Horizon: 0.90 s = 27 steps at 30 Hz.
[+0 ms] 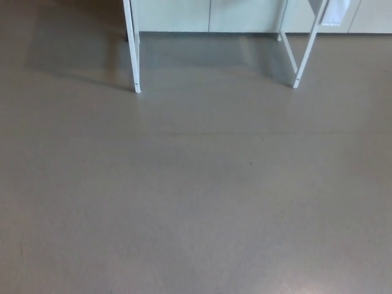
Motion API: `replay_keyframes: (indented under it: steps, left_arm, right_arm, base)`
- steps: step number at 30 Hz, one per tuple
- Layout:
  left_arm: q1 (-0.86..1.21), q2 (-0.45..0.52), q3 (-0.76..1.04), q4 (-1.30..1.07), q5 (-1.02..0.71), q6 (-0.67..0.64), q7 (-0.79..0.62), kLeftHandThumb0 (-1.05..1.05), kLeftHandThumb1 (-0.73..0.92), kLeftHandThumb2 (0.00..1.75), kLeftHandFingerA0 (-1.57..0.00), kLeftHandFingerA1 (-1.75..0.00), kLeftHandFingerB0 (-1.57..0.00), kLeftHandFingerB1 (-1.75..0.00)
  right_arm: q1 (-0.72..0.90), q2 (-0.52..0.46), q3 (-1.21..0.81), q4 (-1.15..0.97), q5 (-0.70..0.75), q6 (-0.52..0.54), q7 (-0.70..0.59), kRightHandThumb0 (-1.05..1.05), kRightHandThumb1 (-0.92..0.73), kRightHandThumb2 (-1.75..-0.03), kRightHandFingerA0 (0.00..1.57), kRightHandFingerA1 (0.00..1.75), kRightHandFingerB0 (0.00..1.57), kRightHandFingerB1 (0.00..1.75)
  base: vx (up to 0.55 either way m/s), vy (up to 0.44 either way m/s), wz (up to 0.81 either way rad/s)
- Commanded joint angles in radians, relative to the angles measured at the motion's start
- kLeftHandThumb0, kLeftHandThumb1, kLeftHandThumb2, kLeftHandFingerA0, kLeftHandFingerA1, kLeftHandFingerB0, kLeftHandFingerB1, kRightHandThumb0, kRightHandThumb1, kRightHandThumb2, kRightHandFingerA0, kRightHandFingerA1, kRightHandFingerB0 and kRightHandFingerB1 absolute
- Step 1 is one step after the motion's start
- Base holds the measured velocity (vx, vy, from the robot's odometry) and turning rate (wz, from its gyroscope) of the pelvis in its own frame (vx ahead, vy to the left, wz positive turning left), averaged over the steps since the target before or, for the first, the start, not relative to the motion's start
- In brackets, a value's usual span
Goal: The robot walks towards a desk on which a file tray is kept in the middle and a toilet paper roll is kept on its right. The robot uses its right hand to hook on finger in the gap of the roll and grabs it, lifts it and places it on the tray.
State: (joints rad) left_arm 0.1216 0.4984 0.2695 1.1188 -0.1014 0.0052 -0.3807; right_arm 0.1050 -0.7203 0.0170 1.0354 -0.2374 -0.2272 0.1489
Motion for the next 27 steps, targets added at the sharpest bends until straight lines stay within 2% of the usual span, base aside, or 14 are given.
replay_keyframes:
  steps: [1,3,8,9,14,15,16,17,19,20,22,23,24,27]
  left_arm:
    - [-0.001,-0.004,-0.020,-0.006,0.016,-0.014,0.022,-0.84,0.67,1.05,-0.04,-0.62,-0.04,-0.50]
    - [-0.002,-0.012,0.005,0.006,-0.015,-0.025,0.008,-0.81,0.91,0.67,0.00,-0.63,-0.02,-0.61]
    - [0.013,-0.010,-0.008,-0.040,0.003,-0.005,0.026,-0.83,0.66,1.06,-0.07,-0.63,-0.04,-0.53]
    - [0.004,-0.011,-0.004,-0.028,0.001,0.002,0.032,-0.81,0.92,0.67,0.00,-0.70,-0.04,-0.57]
    - [-0.003,-0.004,-0.026,0.007,0.024,-0.025,0.049,-0.85,0.91,0.68,-0.01,-0.81,0.00,-0.62]
    - [-0.007,-0.006,-0.021,0.017,0.019,-0.028,0.056,-0.76,0.64,1.15,-0.01,-0.62,-0.07,-0.52]
    - [-0.010,-0.004,-0.025,0.017,0.021,-0.022,0.053,-0.85,0.89,0.66,-0.04,-0.74,-0.02,-0.57]
    - [-0.005,-0.006,-0.022,0.001,0.017,-0.015,0.055,-0.80,0.66,1.15,0.00,-0.61,-0.08,-0.56]
    - [-0.003,-0.006,-0.025,-0.002,0.020,-0.018,0.060,-0.88,0.69,1.16,-0.04,-0.64,-0.07,-0.57]
    - [-0.002,-0.007,-0.024,-0.009,0.017,-0.005,0.062,-0.89,0.68,1.14,-0.14,-0.69,-0.06,-0.57]
    - [0.002,-0.006,-0.032,-0.001,0.026,-0.030,0.061,-0.40,0.48,1.12,-0.16,-0.63,-0.01,-0.55]
    - [0.005,-0.005,-0.030,-0.020,0.020,-0.004,0.055,-0.83,0.92,0.68,-0.17,-0.79,-0.03,-0.57]
    - [0.015,-0.003,-0.035,-0.030,0.023,-0.023,0.043,-0.86,0.71,1.16,-0.10,-0.65,-0.07,-0.58]
    - [0.001,-0.004,-0.039,-0.006,0.029,-0.013,0.064,-0.87,0.71,1.16,-0.20,-0.69,-0.05,-0.53]
  right_arm:
    - [-0.007,-0.020,-0.027,-0.010,0.026,0.012,0.015,-0.80,-0.52,-0.87,0.05,0.33,0.10,0.25]
    - [-0.013,-0.034,-0.013,-0.040,0.012,0.047,0.048,-0.78,-0.52,-0.89,0.00,0.30,0.11,0.24]
    - [-0.018,-0.041,0.022,-0.043,-0.038,0.050,-0.007,-0.86,-0.55,-0.93,0.03,0.27,0.09,0.23]
    - [-0.019,-0.037,0.017,-0.035,-0.027,0.045,-0.005,-0.89,-0.57,-0.94,0.00,0.23,0.15,0.22]
    - [-0.023,-0.054,0.062,-0.073,-0.072,0.111,-0.021,-0.97,-0.64,-0.98,0.01,0.19,0.12,0.15]
    - [-0.022,-0.048,0.050,-0.073,-0.051,0.108,-0.008,-0.92,-0.61,-0.95,0.01,0.21,0.11,0.17]
    - [-0.017,-0.044,0.027,-0.073,-0.017,0.116,0.026,-0.92,-0.61,-0.93,0.02,0.13,0.10,0.16]
    - [-0.007,-0.065,0.073,-0.080,-0.079,0.073,-0.007,-0.98,-0.67,-0.99,0.06,0.22,0.11,0.11]
    - [-0.003,-0.063,0.066,-0.103,-0.066,0.102,0.001,-0.90,-0.62,-0.96,0.03,0.27,0.10,0.17]
    - [0.000,-0.062,0.058,-0.109,-0.056,0.108,0.007,-0.87,-0.70,-0.62,0.13,0.30,0.07,0.22]
    - [0.007,-0.044,0.004,-0.115,0.009,0.121,0.047,-0.82,-0.66,-0.61,0.09,0.28,0.06,0.24]
    - [0.003,-0.039,-0.005,-0.072,0.009,0.068,0.025,-0.86,-0.53,-0.86,0.09,0.37,0.08,0.24]
    - [-0.010,-0.039,0.010,-0.043,-0.019,0.061,-0.004,-0.86,-0.53,-0.91,0.05,0.32,0.07,0.24]
    - [-0.048,-0.027,-0.001,0.004,-0.004,0.077,0.023,-0.79,-0.51,-0.88,0.00,0.28,0.12,0.22]
  base:
    - [0.13,-0.190,0.09]
    - [0.15,-0.221,0.13]
    - [0.25,-0.254,0.02]
    - [0.21,-0.138,0.02]
    - [0.18,-0.053,-0.07]
    - [0.18,0.040,-0.12]
    - [0.23,0.067,-0.12]
    - [0.24,0.098,-0.08]
    - [0.25,0.126,0.01]
    - [0.37,0.053,-0.04]
    - [0.31,0.138,-0.40]
    - [0.29,0.116,0.13]
    - [0.19,0.063,0.02]
    - [0.21,0.025,0.09]
